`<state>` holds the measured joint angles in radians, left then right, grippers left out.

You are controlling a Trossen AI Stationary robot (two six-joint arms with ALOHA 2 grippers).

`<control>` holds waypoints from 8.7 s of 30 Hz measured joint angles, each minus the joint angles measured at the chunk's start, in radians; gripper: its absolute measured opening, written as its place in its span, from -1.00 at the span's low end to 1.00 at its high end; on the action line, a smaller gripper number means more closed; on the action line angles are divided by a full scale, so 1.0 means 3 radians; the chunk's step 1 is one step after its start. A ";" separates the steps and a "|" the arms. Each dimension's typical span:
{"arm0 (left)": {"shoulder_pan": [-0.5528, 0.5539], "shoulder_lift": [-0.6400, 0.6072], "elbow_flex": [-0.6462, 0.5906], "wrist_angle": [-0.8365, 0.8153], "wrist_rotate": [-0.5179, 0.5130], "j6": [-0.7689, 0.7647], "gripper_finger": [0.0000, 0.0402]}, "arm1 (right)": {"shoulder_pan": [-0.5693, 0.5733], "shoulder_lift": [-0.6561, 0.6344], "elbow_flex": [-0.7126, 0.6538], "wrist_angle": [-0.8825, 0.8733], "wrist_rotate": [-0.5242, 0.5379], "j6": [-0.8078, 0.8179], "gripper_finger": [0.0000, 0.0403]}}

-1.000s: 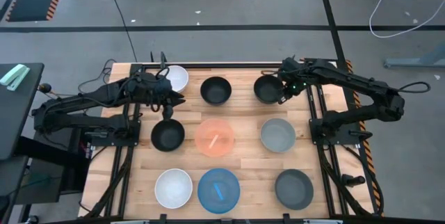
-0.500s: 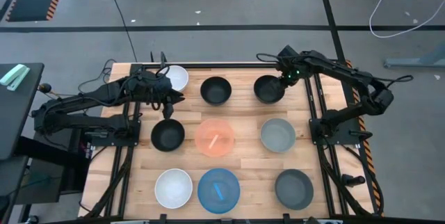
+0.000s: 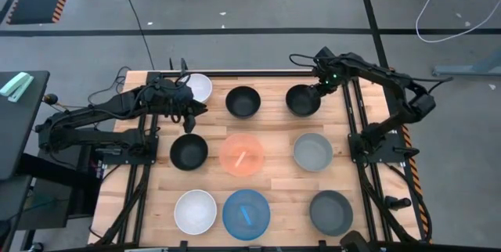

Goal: Nest bowls inside each other
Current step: Stack the top right black bowl on top of the grey bowl, then stack the stacked bowls on top of the dark grey bowl

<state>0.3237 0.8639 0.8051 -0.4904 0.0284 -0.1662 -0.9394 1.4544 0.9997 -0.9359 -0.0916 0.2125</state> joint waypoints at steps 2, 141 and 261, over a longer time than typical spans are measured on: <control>0.0000 0.0000 0.0000 0.0000 0.0001 -0.0019 -0.60 | -0.0024 0.0035 0.0000 0.0015 -0.0016 -0.0018 -0.64; -0.0001 0.0000 0.0001 -0.0001 -0.0167 -0.0259 -0.86 | 0.2509 -0.1100 -0.0901 -0.0276 0.0165 0.2161 -0.58; -0.0254 0.0001 0.0001 -0.0150 -0.0165 -0.0309 -0.88 | 0.6230 -0.0299 0.0140 -0.0405 -0.0030 0.5815 -0.91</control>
<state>0.2474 0.8642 0.8055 -0.5354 -0.0212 -0.2588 0.9295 1.3648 1.0416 -1.0575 -0.1005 1.9569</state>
